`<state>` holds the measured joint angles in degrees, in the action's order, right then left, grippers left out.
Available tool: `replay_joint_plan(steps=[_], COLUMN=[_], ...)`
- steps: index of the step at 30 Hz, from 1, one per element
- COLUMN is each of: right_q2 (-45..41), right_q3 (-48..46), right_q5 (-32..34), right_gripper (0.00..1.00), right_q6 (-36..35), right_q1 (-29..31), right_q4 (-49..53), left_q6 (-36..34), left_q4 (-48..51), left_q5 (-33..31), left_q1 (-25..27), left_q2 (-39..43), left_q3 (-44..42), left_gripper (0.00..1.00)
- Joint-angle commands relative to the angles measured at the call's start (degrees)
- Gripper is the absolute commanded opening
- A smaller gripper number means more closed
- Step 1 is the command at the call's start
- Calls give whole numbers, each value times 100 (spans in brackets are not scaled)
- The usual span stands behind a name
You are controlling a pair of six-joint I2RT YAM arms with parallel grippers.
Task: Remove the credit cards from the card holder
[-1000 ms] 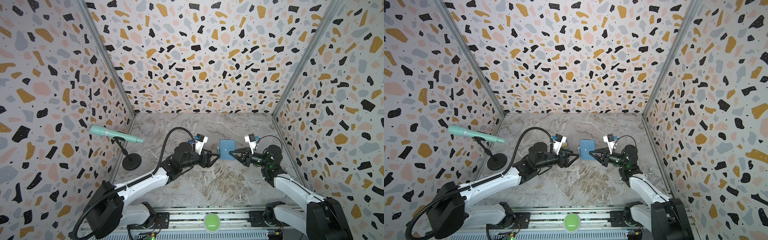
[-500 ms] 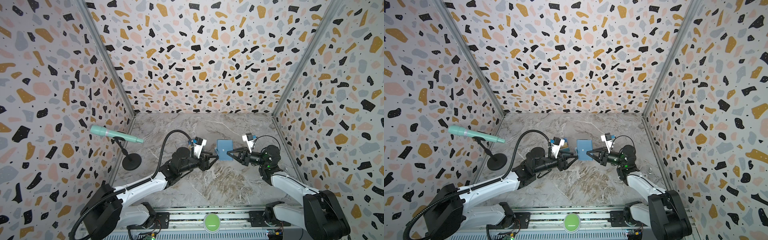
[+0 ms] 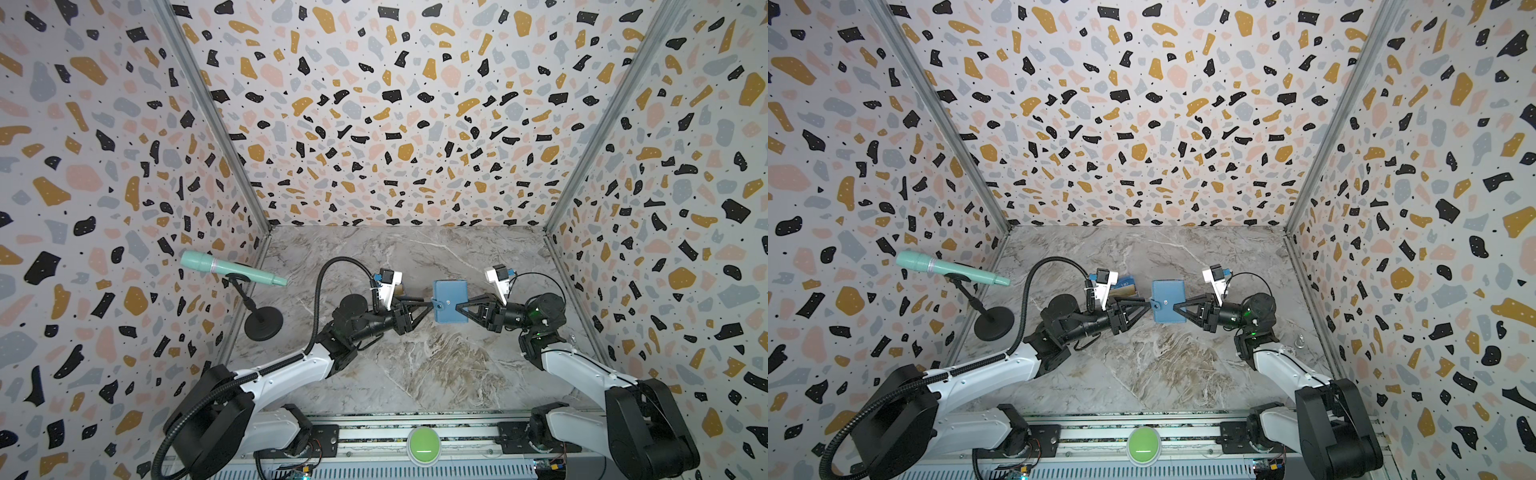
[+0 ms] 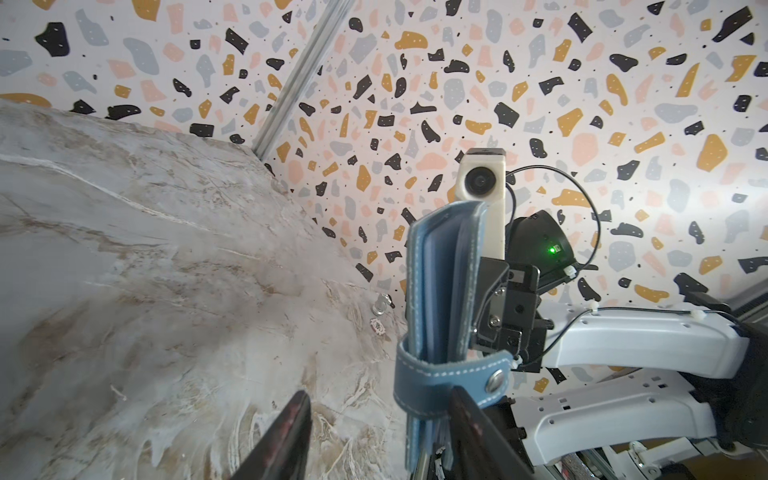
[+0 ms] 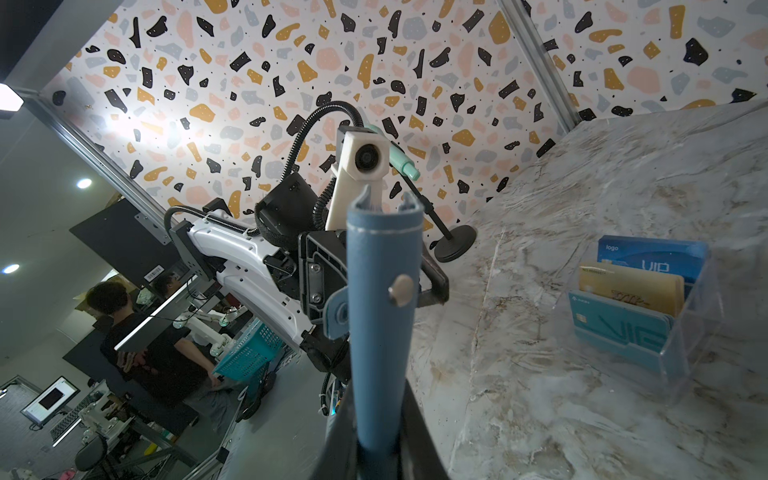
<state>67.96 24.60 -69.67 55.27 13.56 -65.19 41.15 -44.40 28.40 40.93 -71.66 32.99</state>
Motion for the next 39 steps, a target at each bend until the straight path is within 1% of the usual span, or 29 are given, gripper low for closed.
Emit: replay_joint_plan(steps=[1, 7, 11, 15, 19, 23, 28, 32, 39], right_q2=[-124, -57, -47, -20, 57, 63, 88, 94, 94], right_q3=[183, 265, 306, 348, 370, 344, 357, 353, 344], right_q5=[11, 33, 17, -18, -57, -21, -38, -25, -20], right_gripper=[0, 0, 0, 0, 0, 0, 0, 0, 0], right_q6=[76, 260, 341, 355, 338, 309, 349, 339, 359], right_q1=[6, 7, 15, 103, 243, 253, 261, 261, 261], right_q4=[-265, -445, -523, -526, -521, -518, -575, -574, -619], left_q6=[28, -460, -693, -602, -392, -241, -144, -29, -29], left_q4=[-462, 229, 485, 247, -199, -564, -714, -857, -898], left_q5=[280, 237, 228, 310, 566, 782, 805, 865, 931], left_q1=[-15, -23, -19, -15, -21, -20, -15, -15, -15], left_q2=[53, 169, 162, 59, -64, -18, 99, 108, 152], left_q3=[-47, -78, -67, -91, -56, -107, -204, -265, -296], left_gripper=[55, 54, 52, 51, 48, 47, 44, 45, 43])
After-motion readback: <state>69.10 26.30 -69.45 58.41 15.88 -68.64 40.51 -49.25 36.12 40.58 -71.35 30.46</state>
